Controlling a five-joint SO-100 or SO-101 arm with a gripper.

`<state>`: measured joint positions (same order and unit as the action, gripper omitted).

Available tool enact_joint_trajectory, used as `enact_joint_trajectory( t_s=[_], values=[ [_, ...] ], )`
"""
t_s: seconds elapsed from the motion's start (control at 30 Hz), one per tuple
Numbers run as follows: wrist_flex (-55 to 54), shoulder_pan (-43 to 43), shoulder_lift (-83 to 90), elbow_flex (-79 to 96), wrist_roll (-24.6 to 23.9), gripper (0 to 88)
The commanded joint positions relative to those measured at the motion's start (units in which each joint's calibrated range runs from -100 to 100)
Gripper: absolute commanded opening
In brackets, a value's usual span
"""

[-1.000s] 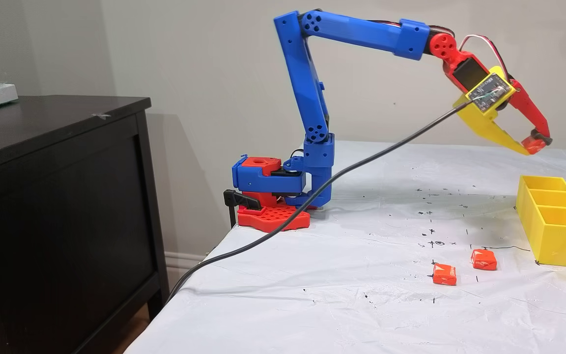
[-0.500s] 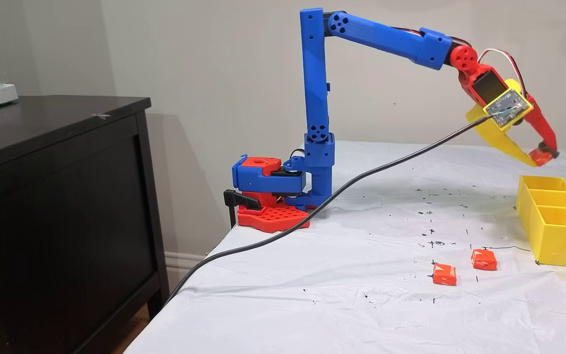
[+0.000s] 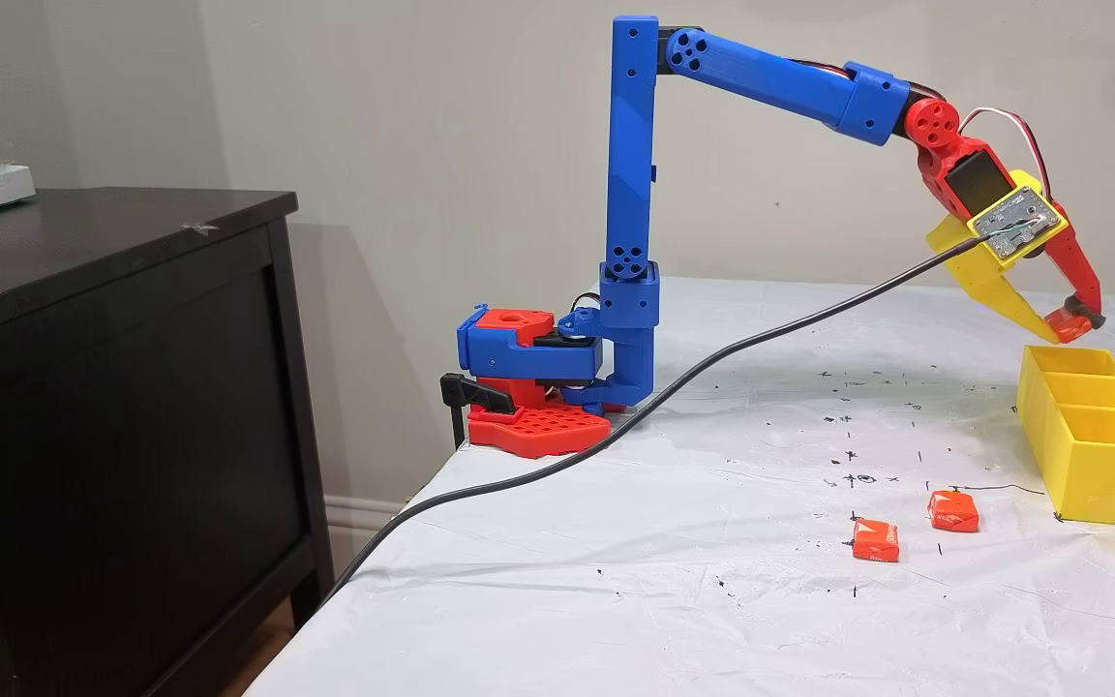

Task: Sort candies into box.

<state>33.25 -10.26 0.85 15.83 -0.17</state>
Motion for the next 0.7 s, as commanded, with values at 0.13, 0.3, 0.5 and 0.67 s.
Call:
enact_joint_trajectory(
  t_s=[0.13, 0.3, 0.5, 0.67],
  values=[
    [1.01, -0.43, 1.87, -4.4, 1.22, 12.0],
    [1.83, -0.52, 2.29, -4.04, 1.61, 21.0],
    [1.91, -0.25, 2.38, -4.31, 1.51, 25.6],
    [3.63, 0.12, 2.89, -5.04, 1.27, 14.3]
  ],
)
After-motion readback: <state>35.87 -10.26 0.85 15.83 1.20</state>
